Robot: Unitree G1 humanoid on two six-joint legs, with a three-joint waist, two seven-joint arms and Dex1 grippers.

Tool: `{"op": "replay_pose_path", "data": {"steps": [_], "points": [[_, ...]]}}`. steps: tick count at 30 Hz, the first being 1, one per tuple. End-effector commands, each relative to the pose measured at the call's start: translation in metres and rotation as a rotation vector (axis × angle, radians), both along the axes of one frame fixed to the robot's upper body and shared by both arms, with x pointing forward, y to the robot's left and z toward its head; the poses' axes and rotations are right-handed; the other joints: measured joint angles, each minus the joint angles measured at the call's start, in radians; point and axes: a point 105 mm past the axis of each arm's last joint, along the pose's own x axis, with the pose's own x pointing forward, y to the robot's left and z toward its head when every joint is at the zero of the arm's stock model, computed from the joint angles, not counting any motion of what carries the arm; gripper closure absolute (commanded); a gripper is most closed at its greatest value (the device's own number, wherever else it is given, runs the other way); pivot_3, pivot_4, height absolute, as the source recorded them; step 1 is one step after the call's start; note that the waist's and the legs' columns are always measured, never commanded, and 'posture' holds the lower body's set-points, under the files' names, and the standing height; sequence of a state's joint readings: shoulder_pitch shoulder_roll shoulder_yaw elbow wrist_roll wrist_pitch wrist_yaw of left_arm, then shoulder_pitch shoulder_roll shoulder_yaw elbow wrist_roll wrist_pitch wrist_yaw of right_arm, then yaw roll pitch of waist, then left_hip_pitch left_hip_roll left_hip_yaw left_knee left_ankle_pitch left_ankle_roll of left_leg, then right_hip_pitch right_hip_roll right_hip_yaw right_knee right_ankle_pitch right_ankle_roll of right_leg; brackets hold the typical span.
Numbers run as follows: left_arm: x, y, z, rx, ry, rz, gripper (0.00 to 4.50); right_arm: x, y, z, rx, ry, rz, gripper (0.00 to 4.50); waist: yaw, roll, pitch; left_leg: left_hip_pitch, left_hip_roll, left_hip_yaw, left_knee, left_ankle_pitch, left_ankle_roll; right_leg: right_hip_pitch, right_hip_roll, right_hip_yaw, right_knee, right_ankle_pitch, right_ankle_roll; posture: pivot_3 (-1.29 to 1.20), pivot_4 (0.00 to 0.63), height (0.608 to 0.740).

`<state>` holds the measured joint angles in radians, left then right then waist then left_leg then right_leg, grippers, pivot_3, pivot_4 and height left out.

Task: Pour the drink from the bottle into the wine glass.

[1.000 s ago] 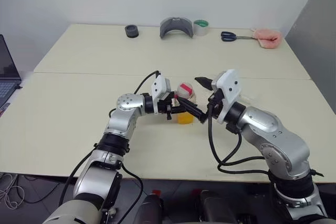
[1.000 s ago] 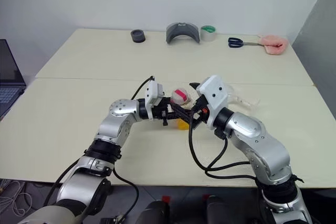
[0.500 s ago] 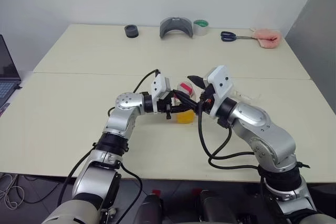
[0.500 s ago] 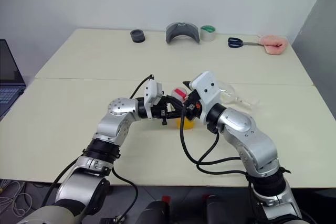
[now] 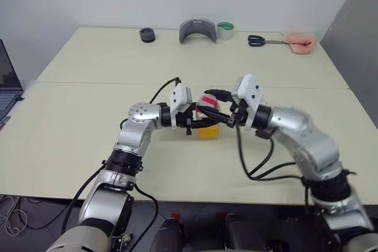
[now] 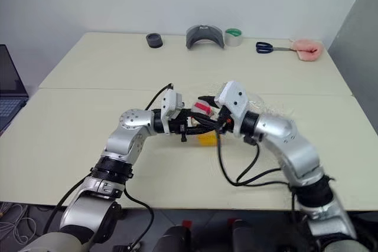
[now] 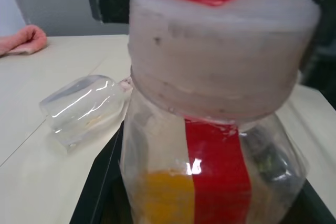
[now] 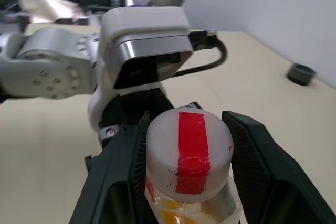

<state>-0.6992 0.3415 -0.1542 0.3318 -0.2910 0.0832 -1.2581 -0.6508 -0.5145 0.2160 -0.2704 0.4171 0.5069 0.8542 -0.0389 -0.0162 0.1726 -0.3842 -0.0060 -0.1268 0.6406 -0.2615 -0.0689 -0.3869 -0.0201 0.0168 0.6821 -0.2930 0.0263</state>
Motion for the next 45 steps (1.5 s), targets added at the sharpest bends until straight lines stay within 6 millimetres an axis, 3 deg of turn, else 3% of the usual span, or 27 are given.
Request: {"op": "replay_pose_path", "data": {"steps": [1,4,8,11,16,21,24,45], "points": [[-0.008,-0.003,0.018,-0.027,-0.054,-0.047,2.69,0.010,-0.012,0.008,0.004,0.093,0.096,2.64,-0.004,0.000,0.000,0.000,0.000,0.000,0.000,0.000,0.000,0.000,0.000,0.000,0.000,0.000,0.000,0.00,0.150,0.740],[-0.007,-0.002,0.019,-0.036,-0.054,-0.026,2.70,0.014,-0.014,0.006,0.012,0.086,0.074,2.64,-0.003,0.000,0.000,0.000,0.000,-0.001,0.000,0.000,0.000,0.000,0.000,0.000,0.000,0.000,0.000,0.00,0.150,0.740],[-0.007,-0.001,0.018,-0.044,-0.044,-0.008,2.70,0.016,-0.018,0.016,0.078,0.028,0.000,1.30,-0.002,0.000,0.000,-0.002,0.000,-0.001,0.001,0.000,0.000,-0.001,-0.001,0.000,0.000,0.000,0.000,0.00,0.150,0.740],[-0.006,0.000,0.017,-0.048,-0.036,0.005,2.70,0.002,-0.024,0.025,0.107,-0.016,-0.043,0.23,0.004,0.000,0.000,-0.003,-0.001,-0.002,0.002,0.000,0.000,-0.001,-0.001,0.000,0.000,0.000,0.000,0.00,0.150,0.740],[0.007,0.002,0.022,-0.095,-0.026,0.074,2.70,-0.031,-0.018,0.017,0.122,-0.026,-0.154,0.19,0.006,0.000,0.000,-0.007,-0.001,-0.005,0.002,0.000,0.000,-0.002,-0.002,-0.002,-0.001,0.000,0.000,0.00,0.150,0.740],[0.011,0.001,0.023,-0.107,-0.029,0.088,2.70,-0.018,-0.011,0.015,0.230,-0.089,-0.457,0.19,0.001,0.000,0.000,-0.006,0.000,-0.004,0.003,0.000,0.000,-0.003,-0.001,-0.002,0.001,0.000,0.000,0.00,0.150,0.740],[0.011,0.000,0.022,-0.107,-0.027,0.085,2.70,-0.012,-0.010,0.013,0.275,-0.081,-0.553,0.19,0.001,0.000,0.000,-0.006,-0.001,-0.004,0.003,0.002,-0.003,-0.003,-0.001,-0.002,0.001,0.000,0.000,0.00,0.150,0.740],[0.013,0.002,0.020,-0.095,-0.025,0.094,2.70,-0.001,0.007,0.011,0.323,-0.078,-0.565,0.19,0.002,0.000,0.000,-0.006,-0.001,-0.004,0.003,0.000,-0.001,-0.003,-0.001,-0.002,0.001,0.000,0.000,0.00,0.150,0.740]]}}
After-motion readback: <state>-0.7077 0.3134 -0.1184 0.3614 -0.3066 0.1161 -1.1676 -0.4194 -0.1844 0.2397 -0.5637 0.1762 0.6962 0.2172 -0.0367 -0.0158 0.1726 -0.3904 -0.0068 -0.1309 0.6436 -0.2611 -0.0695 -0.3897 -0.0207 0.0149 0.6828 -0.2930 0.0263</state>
